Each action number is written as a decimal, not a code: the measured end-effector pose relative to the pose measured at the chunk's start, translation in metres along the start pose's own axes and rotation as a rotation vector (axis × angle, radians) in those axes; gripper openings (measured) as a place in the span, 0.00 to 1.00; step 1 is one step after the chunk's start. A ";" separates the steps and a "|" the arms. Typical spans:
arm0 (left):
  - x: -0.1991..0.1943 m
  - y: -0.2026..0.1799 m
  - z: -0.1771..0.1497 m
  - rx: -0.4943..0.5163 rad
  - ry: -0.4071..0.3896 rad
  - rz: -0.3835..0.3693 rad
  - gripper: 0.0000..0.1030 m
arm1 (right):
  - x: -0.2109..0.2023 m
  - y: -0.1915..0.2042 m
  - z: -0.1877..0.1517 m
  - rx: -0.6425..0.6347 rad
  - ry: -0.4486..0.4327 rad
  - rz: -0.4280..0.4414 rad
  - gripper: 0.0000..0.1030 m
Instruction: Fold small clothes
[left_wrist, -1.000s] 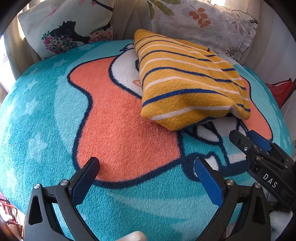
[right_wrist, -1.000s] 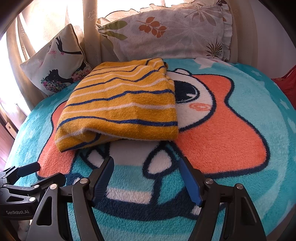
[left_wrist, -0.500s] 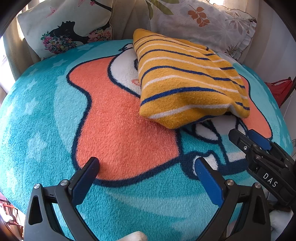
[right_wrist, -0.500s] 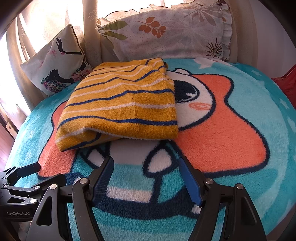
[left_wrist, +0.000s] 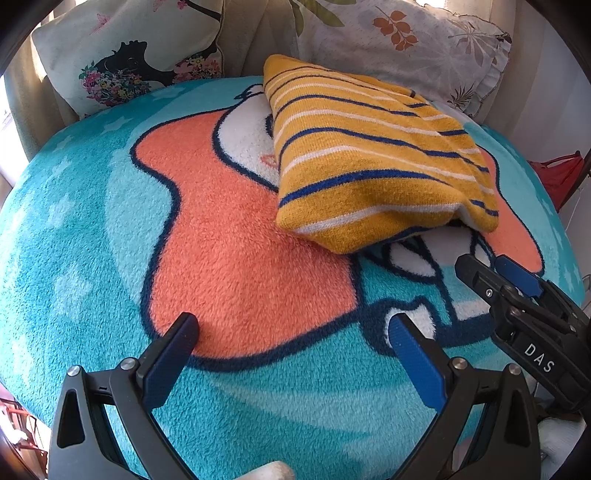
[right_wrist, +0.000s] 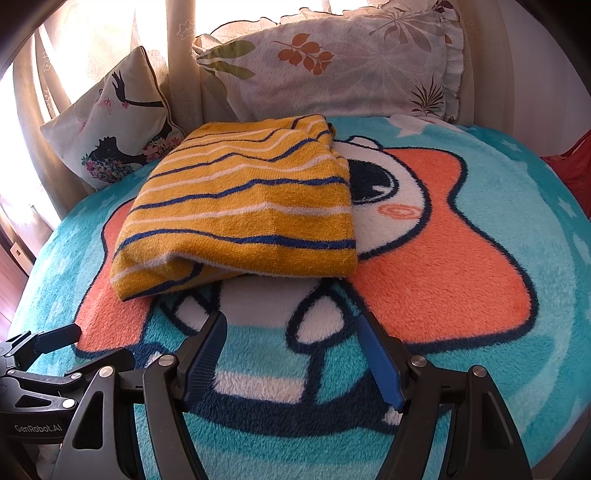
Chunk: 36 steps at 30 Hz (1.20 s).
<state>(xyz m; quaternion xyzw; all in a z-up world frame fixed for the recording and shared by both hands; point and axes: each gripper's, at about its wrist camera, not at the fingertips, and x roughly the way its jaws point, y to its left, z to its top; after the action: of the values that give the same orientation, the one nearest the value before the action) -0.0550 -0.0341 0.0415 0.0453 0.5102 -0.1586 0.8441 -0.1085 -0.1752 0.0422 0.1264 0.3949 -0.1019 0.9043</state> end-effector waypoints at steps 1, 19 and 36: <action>0.000 0.000 0.000 0.000 0.000 -0.001 0.99 | 0.000 0.000 0.000 0.000 0.000 0.000 0.76; 0.001 0.000 0.001 0.006 0.003 -0.003 0.99 | 0.003 -0.001 0.002 -0.016 0.005 -0.004 0.77; 0.001 -0.001 -0.001 0.006 0.002 -0.002 0.99 | 0.003 -0.001 0.002 -0.023 0.004 -0.006 0.78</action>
<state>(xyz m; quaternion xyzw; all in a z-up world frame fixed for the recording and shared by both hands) -0.0560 -0.0355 0.0398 0.0476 0.5105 -0.1608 0.8434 -0.1058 -0.1767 0.0415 0.1149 0.3984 -0.0998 0.9045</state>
